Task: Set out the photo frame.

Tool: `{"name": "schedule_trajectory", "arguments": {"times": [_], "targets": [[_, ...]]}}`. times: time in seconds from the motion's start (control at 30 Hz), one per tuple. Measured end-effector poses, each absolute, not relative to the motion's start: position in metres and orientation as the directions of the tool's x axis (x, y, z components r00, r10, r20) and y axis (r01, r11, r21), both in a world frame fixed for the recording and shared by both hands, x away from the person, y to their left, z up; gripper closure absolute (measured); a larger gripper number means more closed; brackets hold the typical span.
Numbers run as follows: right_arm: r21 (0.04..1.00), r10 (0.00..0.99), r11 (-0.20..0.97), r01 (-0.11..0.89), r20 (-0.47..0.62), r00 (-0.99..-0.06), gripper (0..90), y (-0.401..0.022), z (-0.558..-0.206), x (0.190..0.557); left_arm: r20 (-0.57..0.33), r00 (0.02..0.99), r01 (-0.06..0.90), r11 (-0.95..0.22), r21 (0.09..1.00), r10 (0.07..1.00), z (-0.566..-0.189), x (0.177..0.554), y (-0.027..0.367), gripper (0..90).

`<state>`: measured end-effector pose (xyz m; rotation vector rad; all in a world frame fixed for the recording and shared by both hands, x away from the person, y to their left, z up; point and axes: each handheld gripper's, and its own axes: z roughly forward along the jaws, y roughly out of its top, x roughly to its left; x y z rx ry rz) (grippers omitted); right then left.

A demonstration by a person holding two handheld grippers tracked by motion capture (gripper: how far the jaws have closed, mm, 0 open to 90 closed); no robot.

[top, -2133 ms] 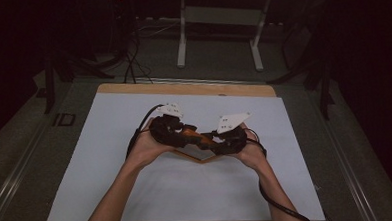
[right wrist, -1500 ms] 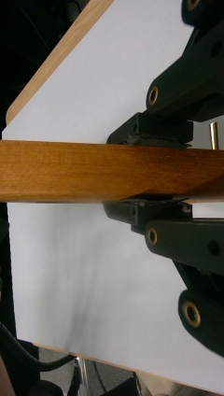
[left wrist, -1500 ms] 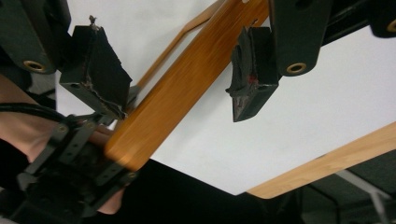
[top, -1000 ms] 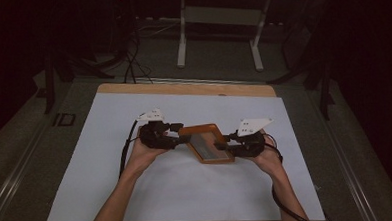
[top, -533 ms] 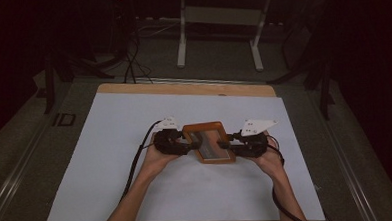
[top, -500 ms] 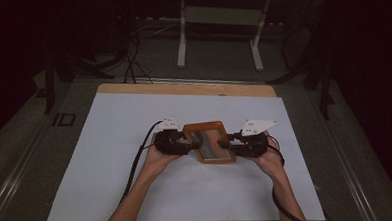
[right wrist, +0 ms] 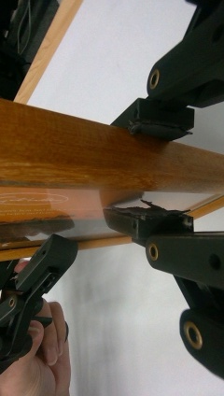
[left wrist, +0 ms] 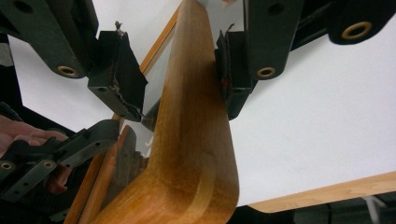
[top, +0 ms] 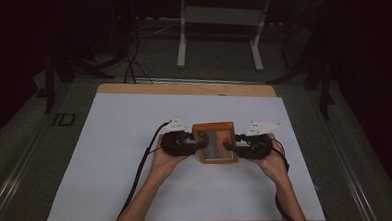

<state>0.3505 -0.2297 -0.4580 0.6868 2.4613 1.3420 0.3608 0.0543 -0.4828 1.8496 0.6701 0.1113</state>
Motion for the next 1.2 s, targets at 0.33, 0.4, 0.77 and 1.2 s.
{"name": "schedule_trajectory", "arguments": {"times": [0.33,0.4,0.77,1.2], "targets": [[0.851,0.511,0.409,0.329,0.086,-0.855,59.6,-0.226,-0.46,0.353,-0.244,0.818,0.403,-0.216,0.889,0.52,-0.471,0.356,0.064,53.8],[0.861,0.501,0.368,0.352,0.135,-0.855,59.6,-0.22,-0.46,0.353,-0.237,0.81,0.401,-0.211,0.892,0.537,-0.464,0.351,0.072,53.9],[0.859,0.447,0.311,0.408,0.247,-0.86,59.7,-0.192,-0.466,0.356,-0.253,0.764,0.426,-0.17,0.888,0.594,-0.455,0.335,0.106,55.0],[0.826,0.431,0.293,0.481,0.336,-0.838,59.3,-0.174,-0.483,0.36,-0.295,0.721,0.474,-0.136,0.87,0.627,-0.469,0.333,0.117,54.9]]}}
